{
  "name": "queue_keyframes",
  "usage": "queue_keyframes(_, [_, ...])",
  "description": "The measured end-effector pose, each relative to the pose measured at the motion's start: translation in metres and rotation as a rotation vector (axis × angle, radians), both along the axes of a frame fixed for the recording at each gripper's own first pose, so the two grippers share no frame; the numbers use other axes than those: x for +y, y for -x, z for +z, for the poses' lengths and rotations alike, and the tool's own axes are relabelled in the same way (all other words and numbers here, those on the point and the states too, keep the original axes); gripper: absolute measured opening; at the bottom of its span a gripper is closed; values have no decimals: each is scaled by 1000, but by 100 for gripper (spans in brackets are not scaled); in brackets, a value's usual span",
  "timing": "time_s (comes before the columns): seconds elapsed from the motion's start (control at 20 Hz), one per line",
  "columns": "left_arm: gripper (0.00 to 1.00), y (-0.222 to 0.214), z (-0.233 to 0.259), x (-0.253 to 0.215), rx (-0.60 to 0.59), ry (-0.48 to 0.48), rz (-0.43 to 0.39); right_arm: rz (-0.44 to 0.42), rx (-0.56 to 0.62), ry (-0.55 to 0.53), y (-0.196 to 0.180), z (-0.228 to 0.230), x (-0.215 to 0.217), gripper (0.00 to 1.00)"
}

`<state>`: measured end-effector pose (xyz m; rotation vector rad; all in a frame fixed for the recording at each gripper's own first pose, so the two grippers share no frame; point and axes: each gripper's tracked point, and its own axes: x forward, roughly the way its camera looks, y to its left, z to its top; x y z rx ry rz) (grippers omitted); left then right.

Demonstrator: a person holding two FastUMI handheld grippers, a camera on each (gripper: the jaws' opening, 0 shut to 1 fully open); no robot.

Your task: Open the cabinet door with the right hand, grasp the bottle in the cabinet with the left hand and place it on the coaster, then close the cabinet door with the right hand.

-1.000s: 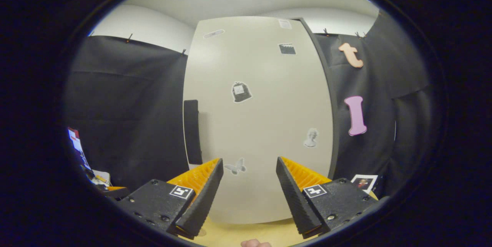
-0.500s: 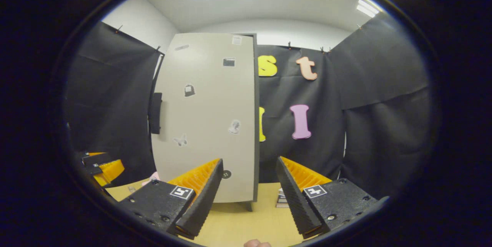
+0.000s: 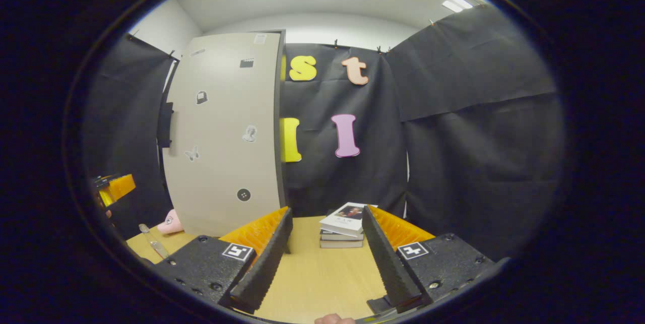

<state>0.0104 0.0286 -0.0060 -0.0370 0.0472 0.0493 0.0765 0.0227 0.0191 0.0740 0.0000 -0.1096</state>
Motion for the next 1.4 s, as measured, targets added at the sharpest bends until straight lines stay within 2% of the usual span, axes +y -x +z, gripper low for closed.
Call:
queue_keyframes(0.3, [95,-1,-4,-4,-3,0,6,-10,-23,-17,0,9,-13,89])
queue_keyframes(0.75, [95,-1,-2,-16,-9,-18,-20,34,-34,-11,1,20,0,90])
queue_keyframes(1.4, [95,-2,-1,-14,-8,-23,-22,37,-24,-24,-5,23,5,90])
